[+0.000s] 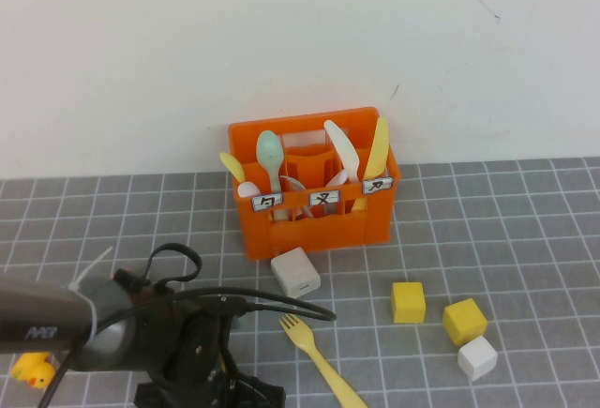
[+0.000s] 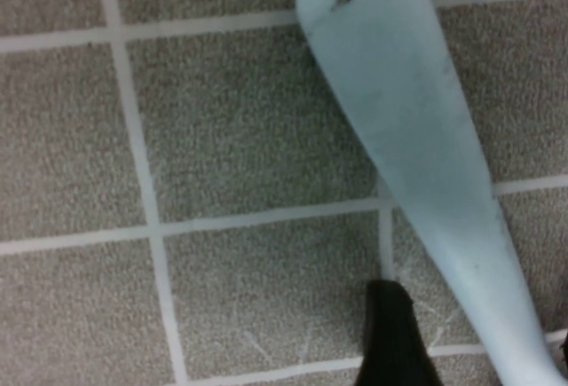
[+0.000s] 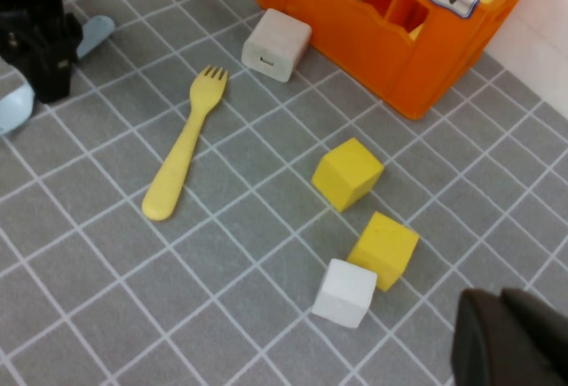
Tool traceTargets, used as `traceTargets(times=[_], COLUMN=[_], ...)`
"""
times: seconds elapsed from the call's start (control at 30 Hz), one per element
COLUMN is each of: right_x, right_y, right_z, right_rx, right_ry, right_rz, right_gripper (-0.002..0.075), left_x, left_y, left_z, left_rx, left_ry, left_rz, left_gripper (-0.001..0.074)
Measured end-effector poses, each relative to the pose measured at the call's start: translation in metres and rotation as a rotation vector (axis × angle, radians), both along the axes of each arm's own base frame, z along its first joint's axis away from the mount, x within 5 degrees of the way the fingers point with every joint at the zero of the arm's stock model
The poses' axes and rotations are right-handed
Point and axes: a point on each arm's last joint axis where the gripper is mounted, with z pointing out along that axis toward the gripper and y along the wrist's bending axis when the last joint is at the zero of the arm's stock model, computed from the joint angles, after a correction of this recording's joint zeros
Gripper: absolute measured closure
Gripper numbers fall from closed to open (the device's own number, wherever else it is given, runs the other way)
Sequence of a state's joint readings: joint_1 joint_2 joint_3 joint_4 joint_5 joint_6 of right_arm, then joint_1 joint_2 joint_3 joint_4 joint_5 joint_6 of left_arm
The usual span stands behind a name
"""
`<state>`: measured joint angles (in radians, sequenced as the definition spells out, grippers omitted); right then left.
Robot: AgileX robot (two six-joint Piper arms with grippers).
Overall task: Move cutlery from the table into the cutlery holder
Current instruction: Pick up the fork
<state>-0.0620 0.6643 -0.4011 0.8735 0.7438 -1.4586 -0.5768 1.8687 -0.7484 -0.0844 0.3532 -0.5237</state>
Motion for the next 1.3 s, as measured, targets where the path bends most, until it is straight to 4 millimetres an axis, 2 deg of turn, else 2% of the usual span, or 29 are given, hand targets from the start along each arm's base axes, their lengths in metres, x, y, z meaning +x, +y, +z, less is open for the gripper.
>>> traceTargets(times=[0.37, 0.67, 0.77, 0.9, 1.0, 1.3], right_x=[0.000, 0.000, 0.000, 0.000, 0.000, 0.000], right_y=[0.000, 0.000, 0.000, 0.000, 0.000, 0.000], right_z=[0.000, 0.000, 0.000, 0.000, 0.000, 0.000], right_rx=[0.000, 0.001, 0.001, 0.001, 0.001, 0.000], right_ry=[0.000, 0.001, 0.001, 0.001, 0.001, -0.001], right_rz=[0.000, -0.001, -0.001, -0.001, -0.001, -0.002], right_gripper=[0.0727, 0.0727, 0.0727, 0.0727, 0.0727, 0.0727], left_x=[0.002, 0.014, 0.016, 0.017, 0.017, 0.017], left_y=[0.000, -0.005, -0.005, -0.006, -0.005, -0.005], left_z=[0.000, 0.001, 0.002, 0.001, 0.001, 0.001], left_rx=[0.007, -0.025, -0.025, -0.020, -0.024, -0.022], left_ry=[-0.023, -0.175, -0.193, -0.215, -0.205, -0.179], left_rz=[-0.031, -0.111, -0.134, -0.168, -0.134, -0.072], left_gripper=[0.0354, 0.0358, 0.0386, 0.0465, 0.0496, 0.0441])
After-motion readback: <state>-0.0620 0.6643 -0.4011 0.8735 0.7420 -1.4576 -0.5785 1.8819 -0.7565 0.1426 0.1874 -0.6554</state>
